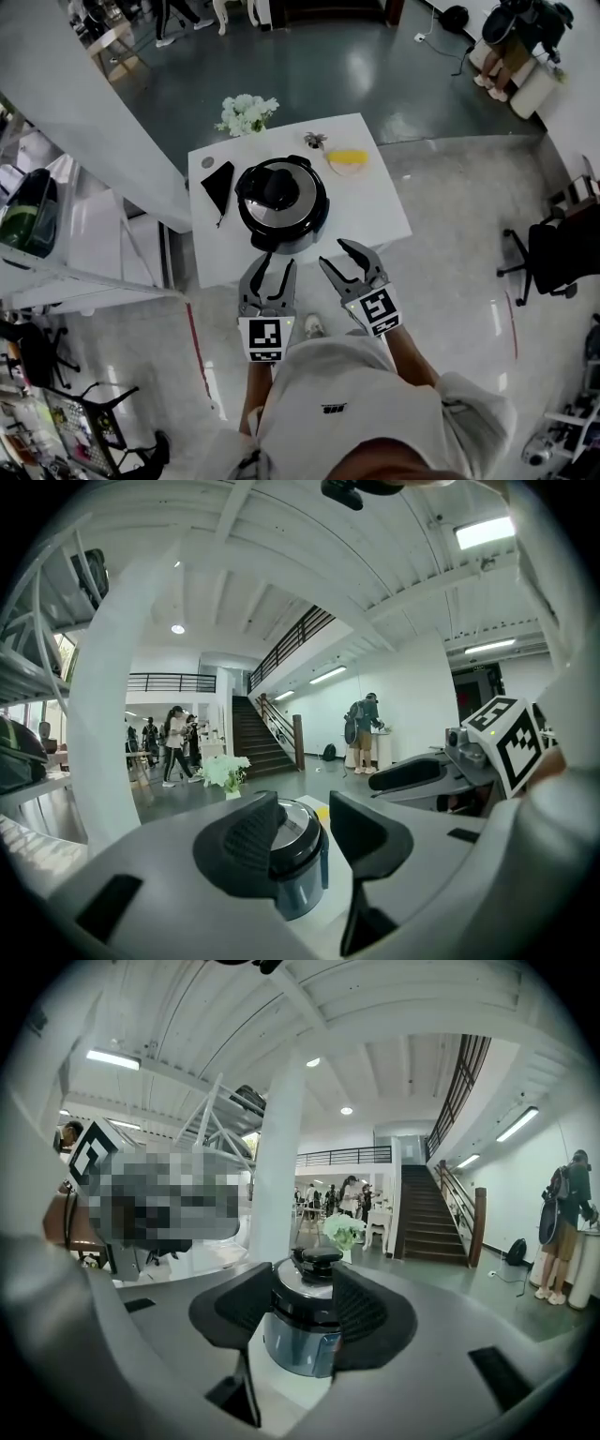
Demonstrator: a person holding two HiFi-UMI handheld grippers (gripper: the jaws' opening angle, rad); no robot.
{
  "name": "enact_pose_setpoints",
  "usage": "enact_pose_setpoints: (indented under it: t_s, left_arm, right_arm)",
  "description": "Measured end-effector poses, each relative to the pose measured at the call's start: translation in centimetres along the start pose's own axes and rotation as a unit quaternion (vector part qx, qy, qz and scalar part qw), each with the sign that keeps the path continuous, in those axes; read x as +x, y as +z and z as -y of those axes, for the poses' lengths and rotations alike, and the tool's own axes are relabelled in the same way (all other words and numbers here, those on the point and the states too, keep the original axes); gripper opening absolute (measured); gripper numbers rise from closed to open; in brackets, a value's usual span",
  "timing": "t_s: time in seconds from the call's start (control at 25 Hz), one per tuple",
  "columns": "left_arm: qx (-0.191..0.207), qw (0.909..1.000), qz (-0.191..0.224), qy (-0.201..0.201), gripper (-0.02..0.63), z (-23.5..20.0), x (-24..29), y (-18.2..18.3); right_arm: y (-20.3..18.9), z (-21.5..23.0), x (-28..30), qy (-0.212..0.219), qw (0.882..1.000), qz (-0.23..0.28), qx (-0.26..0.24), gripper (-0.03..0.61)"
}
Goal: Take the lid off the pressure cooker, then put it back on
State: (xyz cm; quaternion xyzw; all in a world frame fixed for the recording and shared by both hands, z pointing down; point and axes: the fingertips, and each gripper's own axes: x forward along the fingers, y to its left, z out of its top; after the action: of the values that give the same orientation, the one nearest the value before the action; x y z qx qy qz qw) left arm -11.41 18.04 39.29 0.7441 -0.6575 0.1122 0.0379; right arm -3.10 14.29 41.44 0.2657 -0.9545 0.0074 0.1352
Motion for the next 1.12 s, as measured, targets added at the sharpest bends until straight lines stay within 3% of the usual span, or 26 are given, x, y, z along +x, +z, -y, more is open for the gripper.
enact_pose_setpoints:
  t_s: [0.76, 1.12]
  left_arm:
    - [-0.007, 0.9995, -0.019, -0.024, 0.191, -4.1, 6.8, -0.2]
    - [-0.011, 0.9990, -0.040, -0.014, 0.199, -5.0, 10.6, 0.0]
  right_arm:
    - [0.0, 3.4, 5.4, -0.016, 1.000, -0.016, -0.001, 0.199]
    - [0.1, 6.2, 8.2, 0.013, 1.000, -0.025, -0.003, 0.199]
